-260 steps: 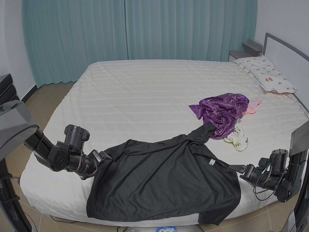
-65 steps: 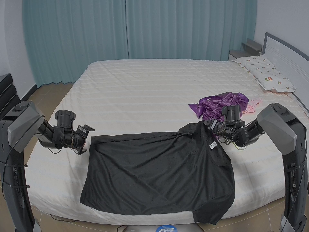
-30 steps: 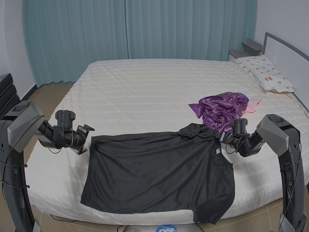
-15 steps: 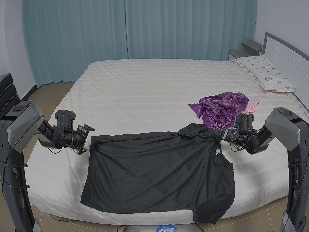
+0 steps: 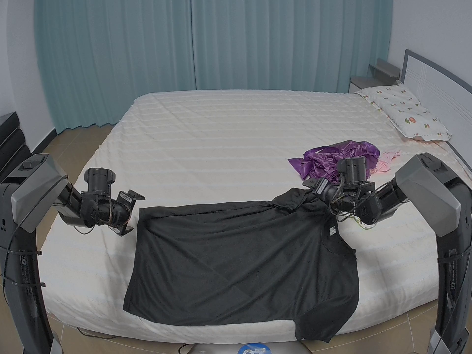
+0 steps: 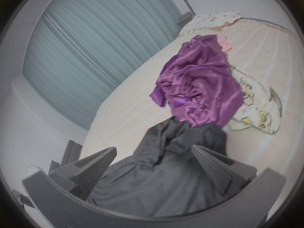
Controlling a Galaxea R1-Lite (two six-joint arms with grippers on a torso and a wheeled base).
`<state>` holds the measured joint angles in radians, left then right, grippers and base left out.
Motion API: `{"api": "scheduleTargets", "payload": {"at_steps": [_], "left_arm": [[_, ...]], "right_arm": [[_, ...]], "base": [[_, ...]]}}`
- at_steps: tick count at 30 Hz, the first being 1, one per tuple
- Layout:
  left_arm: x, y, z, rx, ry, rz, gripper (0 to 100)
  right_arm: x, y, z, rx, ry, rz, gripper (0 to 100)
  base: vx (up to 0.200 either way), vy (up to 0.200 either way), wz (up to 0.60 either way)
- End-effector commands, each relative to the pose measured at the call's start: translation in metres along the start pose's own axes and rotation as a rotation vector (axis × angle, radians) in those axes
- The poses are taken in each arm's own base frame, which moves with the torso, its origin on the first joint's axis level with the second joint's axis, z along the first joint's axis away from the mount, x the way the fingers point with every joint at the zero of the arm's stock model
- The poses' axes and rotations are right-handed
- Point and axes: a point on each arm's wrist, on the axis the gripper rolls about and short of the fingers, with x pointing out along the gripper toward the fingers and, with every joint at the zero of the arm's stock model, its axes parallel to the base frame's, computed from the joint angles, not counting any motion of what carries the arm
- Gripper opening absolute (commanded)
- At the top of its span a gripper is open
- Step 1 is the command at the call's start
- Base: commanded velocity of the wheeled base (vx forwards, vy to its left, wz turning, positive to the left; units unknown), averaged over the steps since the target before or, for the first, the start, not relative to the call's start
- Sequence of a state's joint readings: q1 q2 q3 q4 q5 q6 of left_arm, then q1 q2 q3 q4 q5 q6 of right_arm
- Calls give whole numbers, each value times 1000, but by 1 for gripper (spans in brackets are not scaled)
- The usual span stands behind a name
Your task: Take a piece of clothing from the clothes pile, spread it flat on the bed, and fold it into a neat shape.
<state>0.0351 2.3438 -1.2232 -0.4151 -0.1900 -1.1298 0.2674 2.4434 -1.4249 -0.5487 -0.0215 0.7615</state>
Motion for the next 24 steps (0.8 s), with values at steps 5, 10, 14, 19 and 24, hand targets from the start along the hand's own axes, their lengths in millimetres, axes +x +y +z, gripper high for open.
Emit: {"api": "scheduleTargets", "payload": {"at_steps": [5, 10, 14, 19, 24], "left_arm": [[0, 1, 0, -1, -1, 2, 100], [0, 1, 0, -1, -1, 2, 100], [0, 1, 0, 0, 0, 3, 100], [0, 1, 0, 0, 0, 3, 100], [0, 1, 0, 0, -1, 2, 100]], "right_arm": [[48, -10, -39, 1, 39, -52, 100], [60, -14, -41, 10, 23, -47, 100], [65, -10, -36, 65, -1, -25, 0], [71, -11, -39, 69, -3, -23, 0], [70, -3, -30, 77, -33, 6, 0]], "base": [[0, 0, 0], [0, 0, 0], [0, 0, 0], [0, 0, 0], [0, 0, 0]]}}
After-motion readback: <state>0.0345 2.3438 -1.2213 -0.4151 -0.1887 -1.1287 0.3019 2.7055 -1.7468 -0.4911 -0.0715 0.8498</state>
